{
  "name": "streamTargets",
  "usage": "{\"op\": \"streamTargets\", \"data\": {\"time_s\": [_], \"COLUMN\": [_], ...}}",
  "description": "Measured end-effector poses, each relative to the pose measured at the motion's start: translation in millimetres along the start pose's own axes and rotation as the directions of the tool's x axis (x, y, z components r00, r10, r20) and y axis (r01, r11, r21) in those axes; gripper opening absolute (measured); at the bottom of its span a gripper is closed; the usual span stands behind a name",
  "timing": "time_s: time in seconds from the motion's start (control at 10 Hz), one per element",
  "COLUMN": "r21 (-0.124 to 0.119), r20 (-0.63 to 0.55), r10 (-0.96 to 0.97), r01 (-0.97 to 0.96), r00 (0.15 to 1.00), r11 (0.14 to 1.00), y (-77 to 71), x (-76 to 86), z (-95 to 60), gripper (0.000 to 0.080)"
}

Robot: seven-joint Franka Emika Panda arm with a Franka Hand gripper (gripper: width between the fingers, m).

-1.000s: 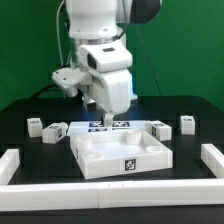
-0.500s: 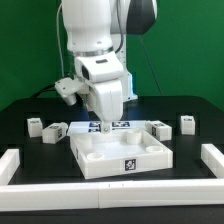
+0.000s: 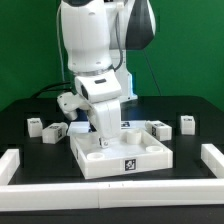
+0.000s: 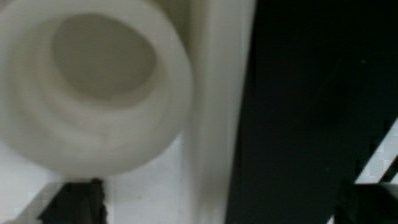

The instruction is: Assemble square table

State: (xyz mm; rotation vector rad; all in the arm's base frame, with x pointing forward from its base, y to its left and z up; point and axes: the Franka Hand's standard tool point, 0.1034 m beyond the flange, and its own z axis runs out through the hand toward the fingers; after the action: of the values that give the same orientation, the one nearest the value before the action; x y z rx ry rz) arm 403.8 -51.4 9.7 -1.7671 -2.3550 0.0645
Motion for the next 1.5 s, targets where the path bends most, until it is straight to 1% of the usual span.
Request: {"op": "streamTargets", "data": {"time_s": [0.1, 0.2, 0.4, 0.5, 0.6, 1.1, 1.2, 1.3, 1.4, 1.5], "r21": [0.001, 0.002, 0.003, 0.004, 0.0, -0.003, -0.005, -0.017, -0.022, -0.031], "r20": [0.0, 0.0, 0.0, 0.0, 0.002, 0.01, 0.01, 0.008, 0.003, -0.004], "r10": [0.002, 0.003, 0.005, 0.005, 0.007, -0.005, 0.025, 0.079, 0.104, 0.147], "r01": [-0.002, -0.003, -0.005, -0.005, -0.007, 0.005, -0.025, -0.079, -0.104, -0.147], "r00": [1.0, 1.0, 1.0, 1.0, 1.0, 1.0, 1.0, 0.997, 0.995, 0.989], "r11": [1.0, 1.0, 1.0, 1.0, 1.0, 1.0, 1.0, 0.997, 0.994, 0.989], "y": [-0.4, -0.9, -1.3, -1.5, -0.6, 0.0, 2.6, 16.4, 27.1, 43.5], "x": [-0.5, -0.7, -1.1, -1.2, -2.0, -3.5, -1.5, 7.9, 14.6, 22.4], "z": [0.3, 0.9, 1.4, 1.5, 0.7, 0.0, -0.3, -2.0, -2.4, -3.3], "gripper": [0.0524, 0.0524, 0.0247, 0.0247, 0.0076, 0.0073, 0.0073, 0.0074, 0.0074, 0.0074]}}
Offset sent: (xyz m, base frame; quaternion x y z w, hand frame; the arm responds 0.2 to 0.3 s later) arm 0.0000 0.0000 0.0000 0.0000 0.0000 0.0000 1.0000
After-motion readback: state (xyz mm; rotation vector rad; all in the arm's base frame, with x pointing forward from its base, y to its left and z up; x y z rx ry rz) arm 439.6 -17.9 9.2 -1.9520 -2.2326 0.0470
